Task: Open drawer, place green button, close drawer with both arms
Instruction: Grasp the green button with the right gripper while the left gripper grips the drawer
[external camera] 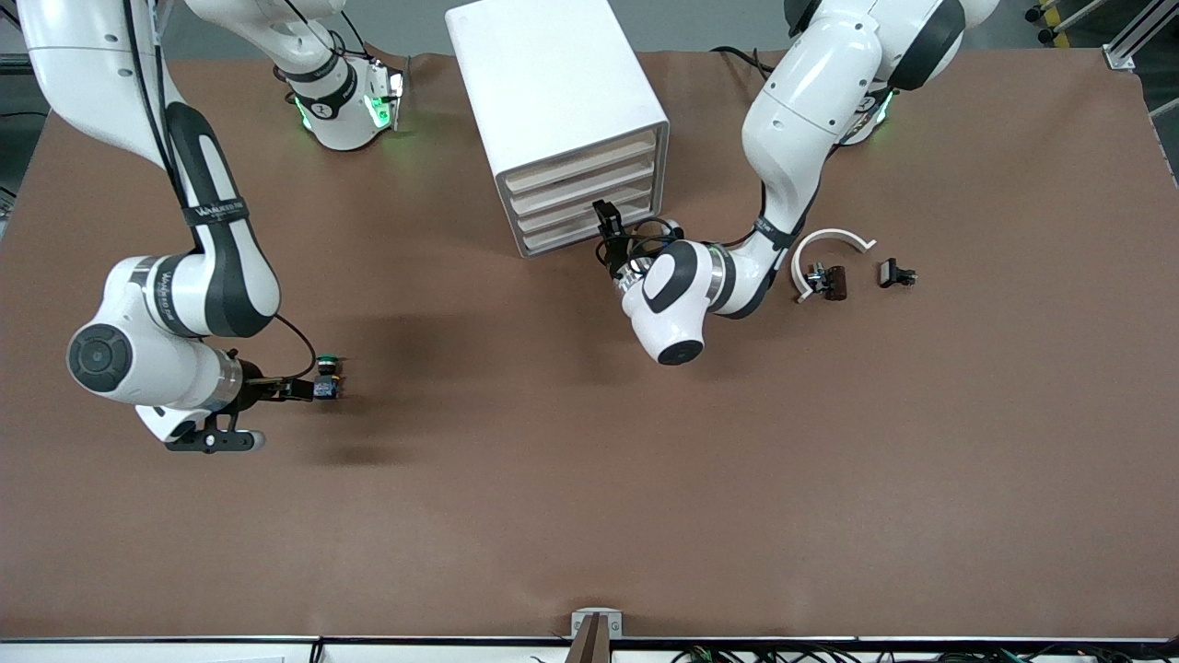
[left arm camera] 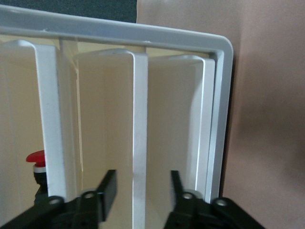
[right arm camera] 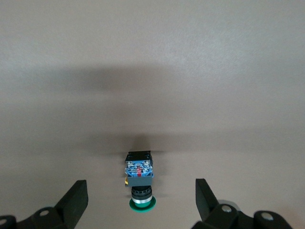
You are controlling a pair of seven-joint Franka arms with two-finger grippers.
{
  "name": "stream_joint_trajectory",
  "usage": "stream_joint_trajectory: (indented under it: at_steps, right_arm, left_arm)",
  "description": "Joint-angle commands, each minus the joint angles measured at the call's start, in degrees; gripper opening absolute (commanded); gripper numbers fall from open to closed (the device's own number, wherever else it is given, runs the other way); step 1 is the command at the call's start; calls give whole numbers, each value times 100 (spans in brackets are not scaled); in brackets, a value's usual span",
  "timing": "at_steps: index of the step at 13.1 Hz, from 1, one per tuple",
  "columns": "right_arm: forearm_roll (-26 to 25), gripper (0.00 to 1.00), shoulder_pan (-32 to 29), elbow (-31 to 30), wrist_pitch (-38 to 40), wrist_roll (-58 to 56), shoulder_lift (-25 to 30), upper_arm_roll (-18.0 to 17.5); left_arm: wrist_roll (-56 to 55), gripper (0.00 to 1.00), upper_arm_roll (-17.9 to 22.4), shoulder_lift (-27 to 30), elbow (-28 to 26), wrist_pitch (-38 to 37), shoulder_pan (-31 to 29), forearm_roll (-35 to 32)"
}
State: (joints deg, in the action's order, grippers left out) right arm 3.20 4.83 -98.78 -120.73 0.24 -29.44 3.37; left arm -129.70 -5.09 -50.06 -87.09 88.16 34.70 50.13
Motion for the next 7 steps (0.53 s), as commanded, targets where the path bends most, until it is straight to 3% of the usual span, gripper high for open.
stream_joint_trajectory:
  at_steps: [1, 3, 7]
  right_arm:
    - [58, 100, 36, -307, -292, -16, 17, 23]
    - [58, 100, 45, -659, -661, -24, 8, 23]
    - [58, 100, 185, -1100, -1163, -16, -36, 23]
  left_arm:
    - [-100, 34, 43, -48, 60, -18, 37, 128]
    - [-161, 23, 43, -48, 60, -18, 37, 137]
    - [-266, 11, 43, -39, 78, -18, 45, 243]
